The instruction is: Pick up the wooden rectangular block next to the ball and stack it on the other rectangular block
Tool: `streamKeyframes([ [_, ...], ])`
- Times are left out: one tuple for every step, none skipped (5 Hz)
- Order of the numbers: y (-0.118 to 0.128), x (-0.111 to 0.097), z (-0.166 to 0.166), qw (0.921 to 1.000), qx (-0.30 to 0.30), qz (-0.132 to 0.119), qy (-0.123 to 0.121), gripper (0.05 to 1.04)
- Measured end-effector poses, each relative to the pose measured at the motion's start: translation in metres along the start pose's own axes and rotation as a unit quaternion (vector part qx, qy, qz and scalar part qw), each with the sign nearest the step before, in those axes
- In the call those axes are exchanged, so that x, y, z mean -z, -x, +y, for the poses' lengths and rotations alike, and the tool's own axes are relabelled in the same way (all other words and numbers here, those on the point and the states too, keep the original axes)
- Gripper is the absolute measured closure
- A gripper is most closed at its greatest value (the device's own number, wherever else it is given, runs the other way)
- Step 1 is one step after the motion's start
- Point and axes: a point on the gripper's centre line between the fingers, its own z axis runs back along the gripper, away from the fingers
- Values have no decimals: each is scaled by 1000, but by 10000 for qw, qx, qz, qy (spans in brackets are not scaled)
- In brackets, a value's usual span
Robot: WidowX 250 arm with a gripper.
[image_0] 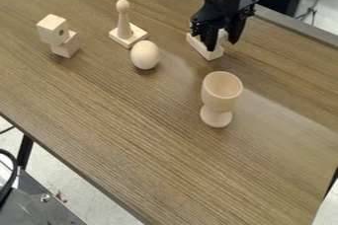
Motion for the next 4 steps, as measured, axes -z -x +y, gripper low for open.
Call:
streamKeyframes([
  [0,2,1,10000,14,1,-24,520],
  [2,8,2,10000,10,30,-61,520],
  [2,8,2,10000,10,25,-47,520],
  [2,8,1,10000,24,14,-25,465],
])
